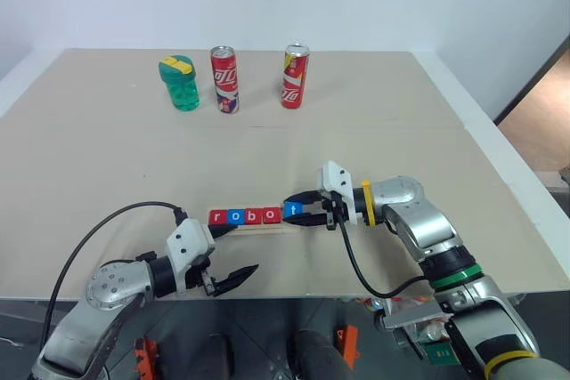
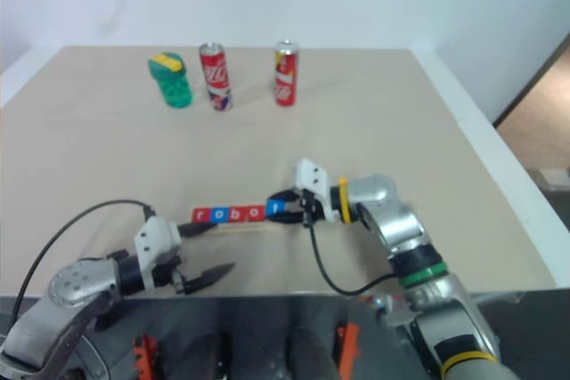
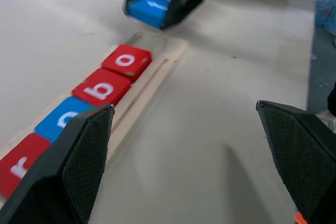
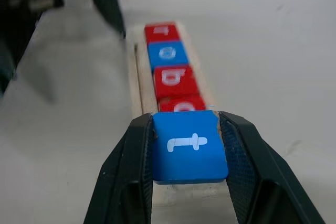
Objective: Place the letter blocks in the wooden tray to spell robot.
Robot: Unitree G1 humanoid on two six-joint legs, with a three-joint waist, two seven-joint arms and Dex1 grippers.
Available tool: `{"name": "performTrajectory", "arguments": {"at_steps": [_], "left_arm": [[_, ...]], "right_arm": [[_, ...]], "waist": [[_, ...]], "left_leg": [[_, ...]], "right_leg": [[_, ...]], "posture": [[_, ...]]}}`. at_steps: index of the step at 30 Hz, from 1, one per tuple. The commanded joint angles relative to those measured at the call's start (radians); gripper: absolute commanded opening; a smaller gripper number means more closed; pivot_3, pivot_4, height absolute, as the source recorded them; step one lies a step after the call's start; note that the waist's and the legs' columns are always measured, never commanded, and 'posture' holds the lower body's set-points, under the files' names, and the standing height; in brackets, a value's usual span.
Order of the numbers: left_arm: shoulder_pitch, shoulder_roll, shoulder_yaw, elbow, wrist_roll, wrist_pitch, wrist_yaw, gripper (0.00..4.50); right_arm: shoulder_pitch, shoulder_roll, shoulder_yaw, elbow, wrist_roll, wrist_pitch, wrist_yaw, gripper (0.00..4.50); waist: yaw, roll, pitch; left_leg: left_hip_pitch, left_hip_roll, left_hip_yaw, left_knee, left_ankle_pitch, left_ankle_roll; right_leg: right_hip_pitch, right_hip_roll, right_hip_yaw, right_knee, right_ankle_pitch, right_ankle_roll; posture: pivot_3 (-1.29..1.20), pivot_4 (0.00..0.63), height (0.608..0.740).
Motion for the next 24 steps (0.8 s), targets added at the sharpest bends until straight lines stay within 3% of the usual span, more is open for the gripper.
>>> {"name": "performTrajectory", "arguments": {"at_steps": [1, 24], "left_arm": [[0.020, -0.001, 0.019, -0.037, -0.002, -0.015, 0.014, 4.50], [0.037, -0.002, -0.002, -0.049, -0.003, -0.004, 0.033, 4.50]], "right_arm": [[-0.041, 0.013, 0.011, 0.057, -0.024, -0.071, 0.051, 1.24], [-0.132, 0.078, 0.000, 0.209, -0.077, -0.143, 0.067, 1.24]], "waist": [[0.003, 0.000, 0.000], [0.004, 0.000, 0.000]], "left_leg": [[0.000, 0.000, 0.000, 0.000, -0.001, -0.001], [0.001, 0.002, 0.000, 0.001, -0.002, -0.001]], "right_leg": [[0.000, 0.000, 0.000, 0.000, 0.000, -0.001], [0.000, 0.001, -0.002, 0.000, 0.000, -0.002]], "posture": [[0.00, 0.150, 0.740], [0.00, 0.150, 0.740]]}}
